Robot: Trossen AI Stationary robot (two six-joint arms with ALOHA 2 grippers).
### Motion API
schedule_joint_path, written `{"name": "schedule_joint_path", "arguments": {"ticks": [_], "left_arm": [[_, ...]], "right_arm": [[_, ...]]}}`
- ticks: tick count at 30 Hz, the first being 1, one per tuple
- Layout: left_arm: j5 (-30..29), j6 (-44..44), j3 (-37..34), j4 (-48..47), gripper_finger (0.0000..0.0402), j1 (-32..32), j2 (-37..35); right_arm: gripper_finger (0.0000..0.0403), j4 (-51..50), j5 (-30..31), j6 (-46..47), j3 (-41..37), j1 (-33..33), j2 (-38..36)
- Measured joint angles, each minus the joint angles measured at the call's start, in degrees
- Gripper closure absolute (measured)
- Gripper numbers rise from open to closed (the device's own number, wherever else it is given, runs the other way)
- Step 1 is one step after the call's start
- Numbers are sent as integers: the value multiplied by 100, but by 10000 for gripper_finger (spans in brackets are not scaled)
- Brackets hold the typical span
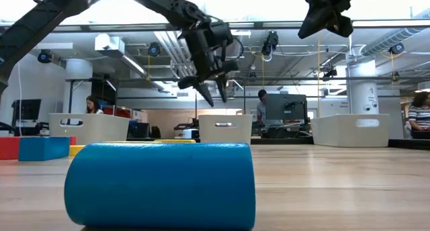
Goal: Sort blocks
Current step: Put the yellow block into the right gray bin
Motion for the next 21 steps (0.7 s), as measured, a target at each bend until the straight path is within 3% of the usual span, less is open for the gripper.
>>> {"name": "schedule_joint_path", "arguments": {"ticks": [6, 13, 21], "left_arm": [[-17, 61, 706, -788, 236, -450, 0], [-595, -116, 1480, -2421, 235, -1211, -14], [-597, -815, 1708, -2728, 235, -2066, -325]], "right_arm": [[390, -12, -150, 1, 0, 0, -1], [390, -379, -325, 0, 0, 17, -25], [390, -656, -342, -232, 0, 120, -159]]}}
